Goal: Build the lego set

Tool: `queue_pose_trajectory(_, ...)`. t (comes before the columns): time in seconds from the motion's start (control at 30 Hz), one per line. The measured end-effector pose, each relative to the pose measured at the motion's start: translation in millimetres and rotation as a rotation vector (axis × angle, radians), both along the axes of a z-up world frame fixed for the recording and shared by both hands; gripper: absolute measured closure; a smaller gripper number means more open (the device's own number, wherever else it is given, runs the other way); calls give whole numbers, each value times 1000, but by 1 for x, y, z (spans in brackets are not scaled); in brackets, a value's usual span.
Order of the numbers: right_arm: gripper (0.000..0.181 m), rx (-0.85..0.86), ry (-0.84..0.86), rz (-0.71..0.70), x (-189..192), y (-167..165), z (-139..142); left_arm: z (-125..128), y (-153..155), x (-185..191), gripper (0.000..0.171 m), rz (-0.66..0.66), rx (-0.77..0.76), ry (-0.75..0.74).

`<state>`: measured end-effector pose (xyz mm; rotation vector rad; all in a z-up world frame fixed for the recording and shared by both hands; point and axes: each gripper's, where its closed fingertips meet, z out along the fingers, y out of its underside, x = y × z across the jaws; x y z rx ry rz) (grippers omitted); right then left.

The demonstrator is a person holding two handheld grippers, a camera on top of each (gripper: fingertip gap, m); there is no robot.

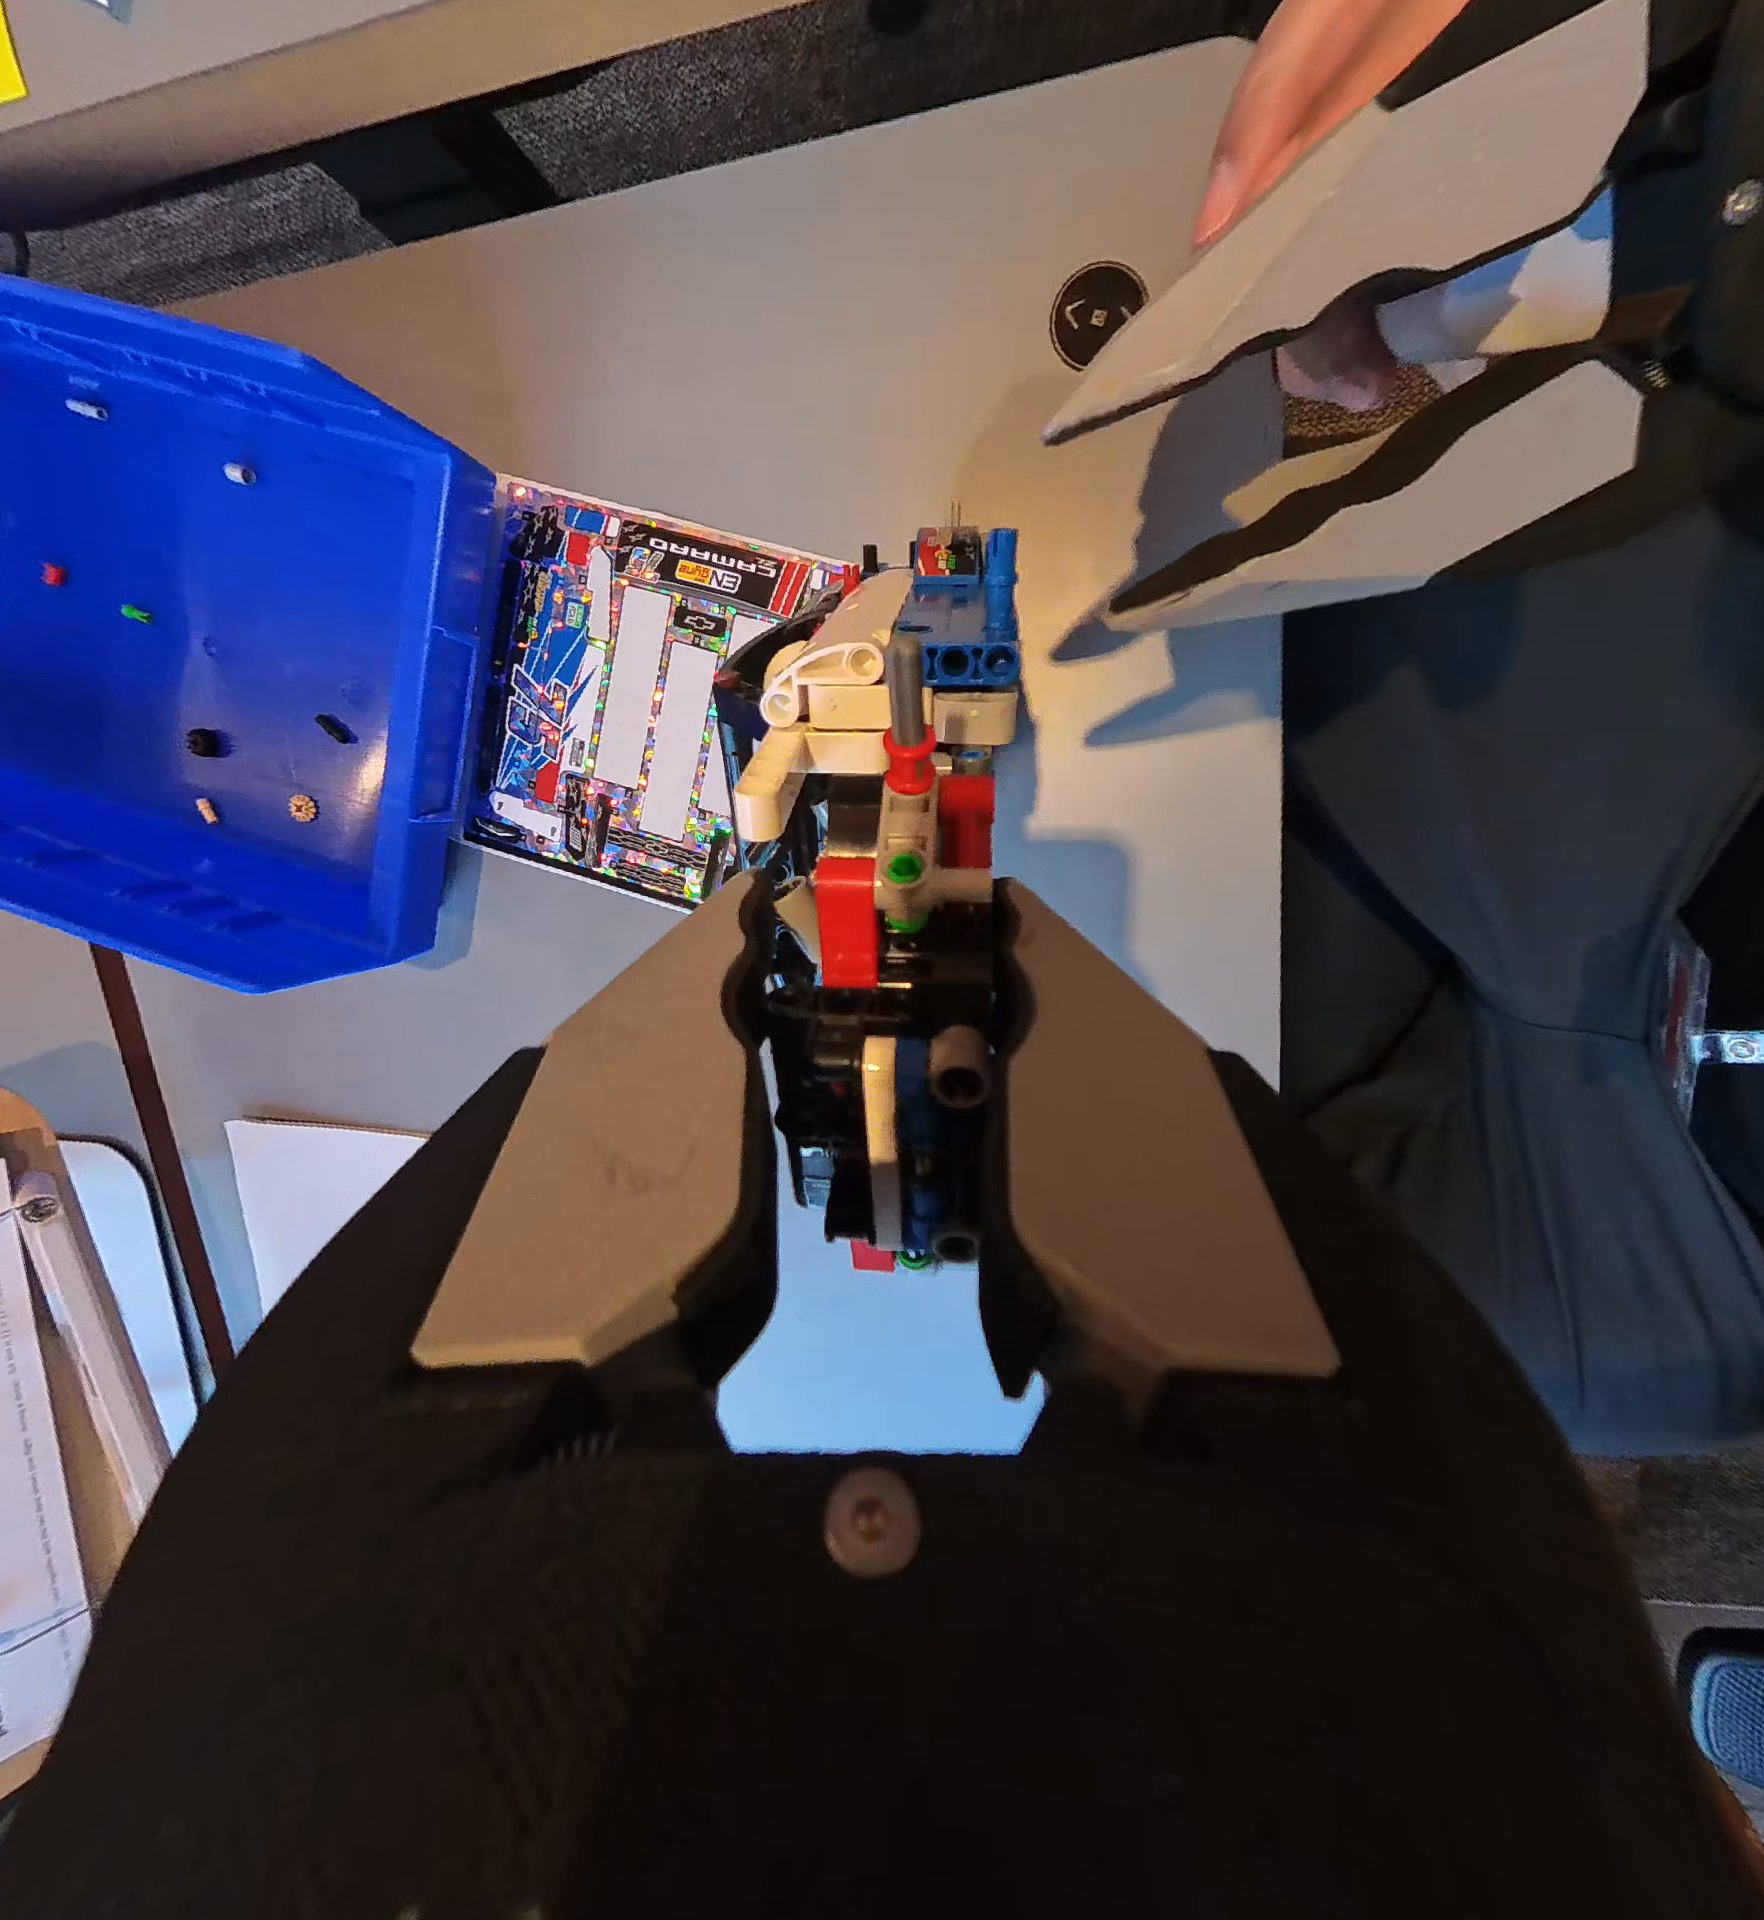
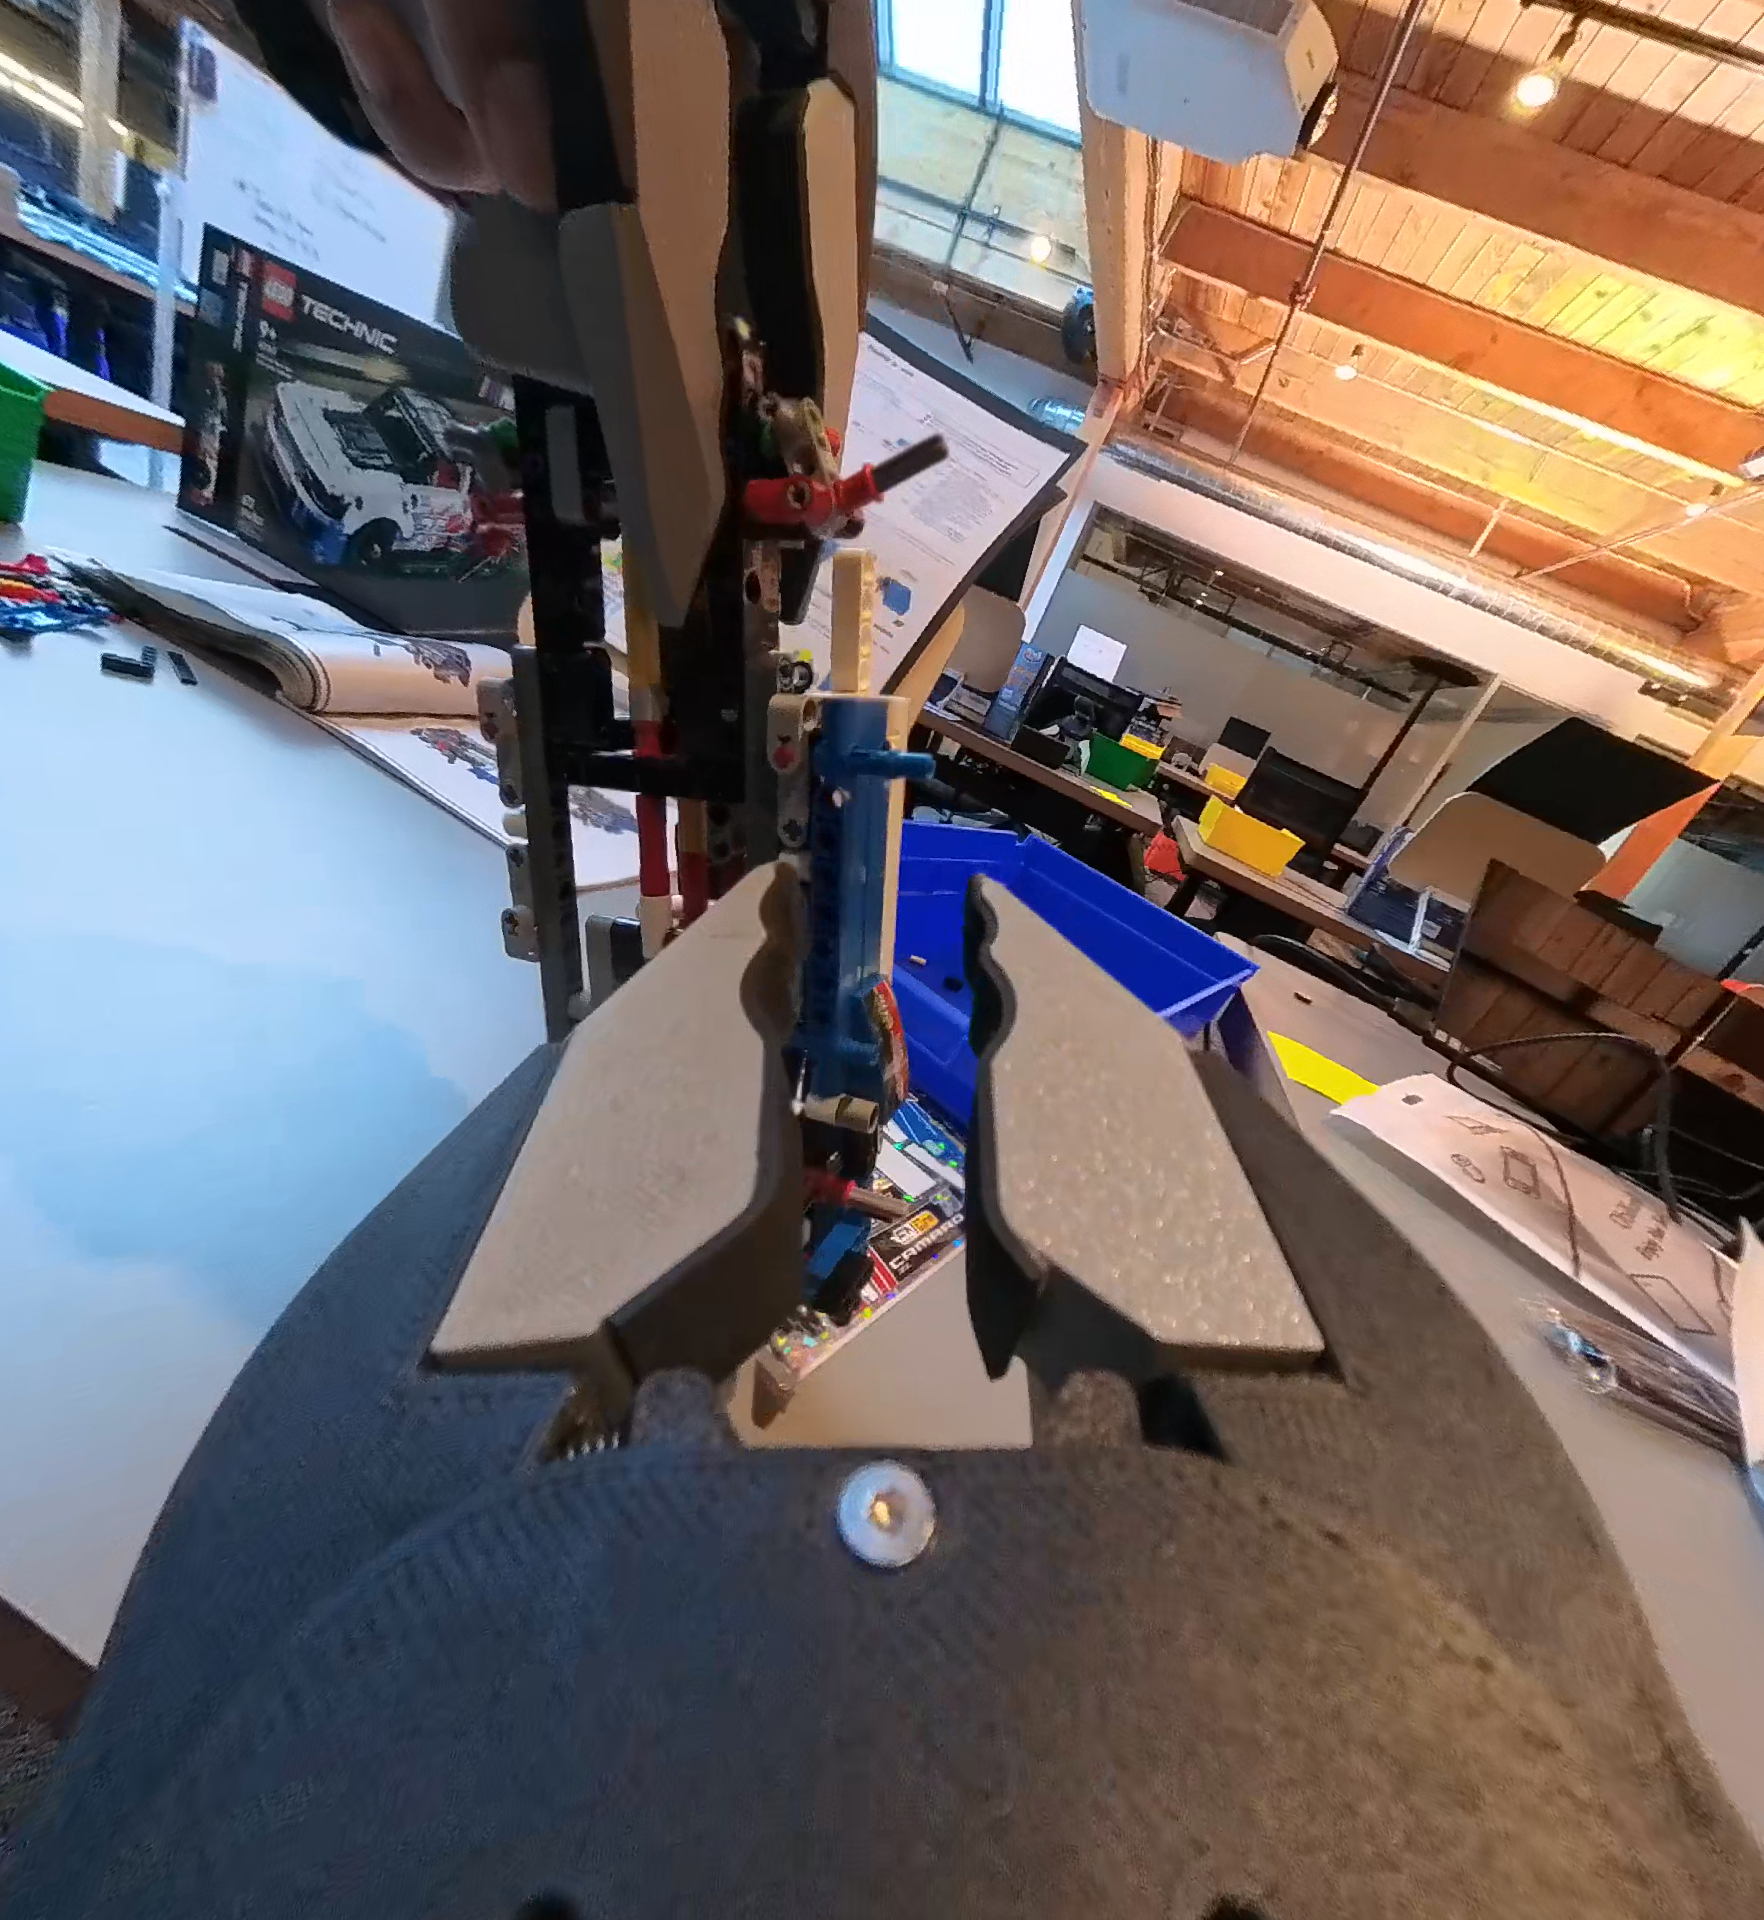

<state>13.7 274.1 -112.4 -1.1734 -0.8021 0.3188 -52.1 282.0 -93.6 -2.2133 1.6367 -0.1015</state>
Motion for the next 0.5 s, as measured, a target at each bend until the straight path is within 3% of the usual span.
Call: queue_pose_trajectory(0.5, 152, 64, -47, -53, -6, 18, 10, 0, 4, 11, 134, 17, -10, 32)
